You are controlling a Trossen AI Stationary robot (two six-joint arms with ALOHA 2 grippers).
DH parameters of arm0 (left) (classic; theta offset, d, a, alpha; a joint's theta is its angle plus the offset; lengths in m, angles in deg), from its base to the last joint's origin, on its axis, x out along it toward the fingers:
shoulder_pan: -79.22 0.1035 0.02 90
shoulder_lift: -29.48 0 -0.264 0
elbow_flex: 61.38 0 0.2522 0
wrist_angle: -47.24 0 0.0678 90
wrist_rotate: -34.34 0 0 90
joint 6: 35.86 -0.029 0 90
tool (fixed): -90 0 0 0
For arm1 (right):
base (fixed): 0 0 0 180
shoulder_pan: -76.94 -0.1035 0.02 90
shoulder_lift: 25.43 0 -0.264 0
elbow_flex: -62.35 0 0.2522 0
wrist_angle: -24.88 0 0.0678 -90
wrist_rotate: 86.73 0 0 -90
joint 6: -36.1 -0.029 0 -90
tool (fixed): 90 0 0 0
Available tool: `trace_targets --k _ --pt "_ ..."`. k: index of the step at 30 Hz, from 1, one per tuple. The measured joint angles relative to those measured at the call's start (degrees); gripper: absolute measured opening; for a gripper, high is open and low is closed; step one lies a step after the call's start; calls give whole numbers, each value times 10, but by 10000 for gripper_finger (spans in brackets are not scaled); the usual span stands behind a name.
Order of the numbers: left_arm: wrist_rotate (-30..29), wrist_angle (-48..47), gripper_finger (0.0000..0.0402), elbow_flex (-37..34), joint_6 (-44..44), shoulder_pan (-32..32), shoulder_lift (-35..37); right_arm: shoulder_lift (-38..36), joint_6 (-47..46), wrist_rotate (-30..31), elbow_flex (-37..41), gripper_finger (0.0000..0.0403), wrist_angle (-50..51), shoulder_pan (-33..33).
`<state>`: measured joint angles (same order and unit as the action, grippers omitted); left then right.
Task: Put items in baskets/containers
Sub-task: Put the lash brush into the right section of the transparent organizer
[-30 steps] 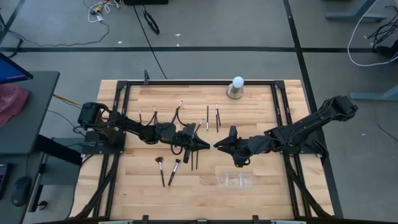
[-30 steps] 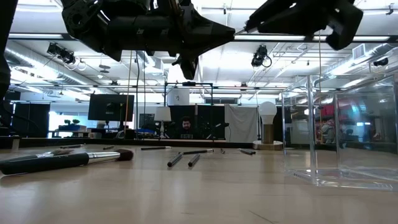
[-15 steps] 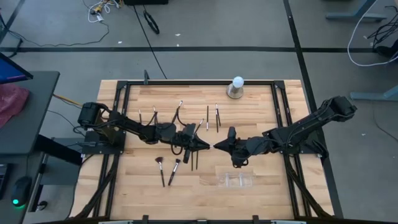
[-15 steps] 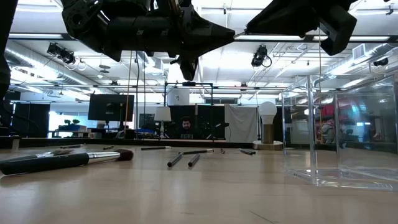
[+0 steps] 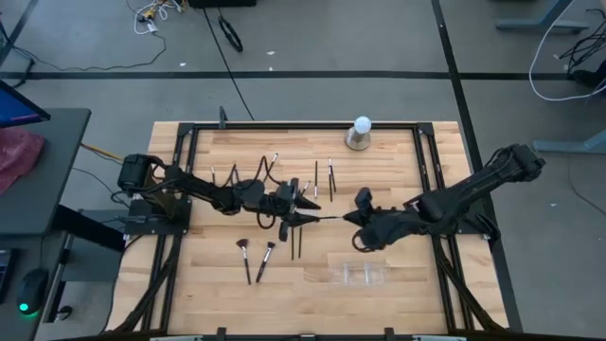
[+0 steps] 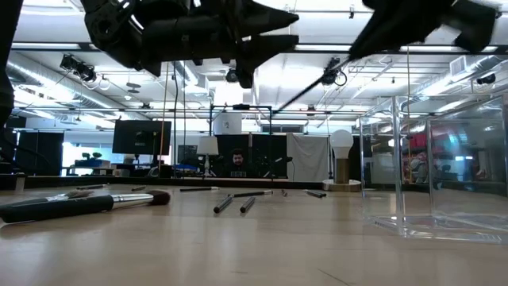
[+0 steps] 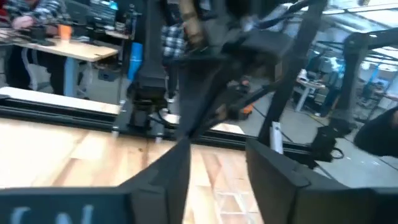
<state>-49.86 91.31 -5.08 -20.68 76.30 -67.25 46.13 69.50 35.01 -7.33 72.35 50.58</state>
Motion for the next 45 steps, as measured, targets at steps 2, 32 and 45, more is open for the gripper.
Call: trace_targets --k 2,32,45 --pt "0 -3 188 0 -1 5 1 0 -69 -25 -64 11 126 -15" --pt "-111 -72 170 0 -68 -31 1 101 -551 -357 -212 18 407 -102" --pt "-112 -72 170 0 -62 -31 1 124 -404 -415 -168 24 308 -59"
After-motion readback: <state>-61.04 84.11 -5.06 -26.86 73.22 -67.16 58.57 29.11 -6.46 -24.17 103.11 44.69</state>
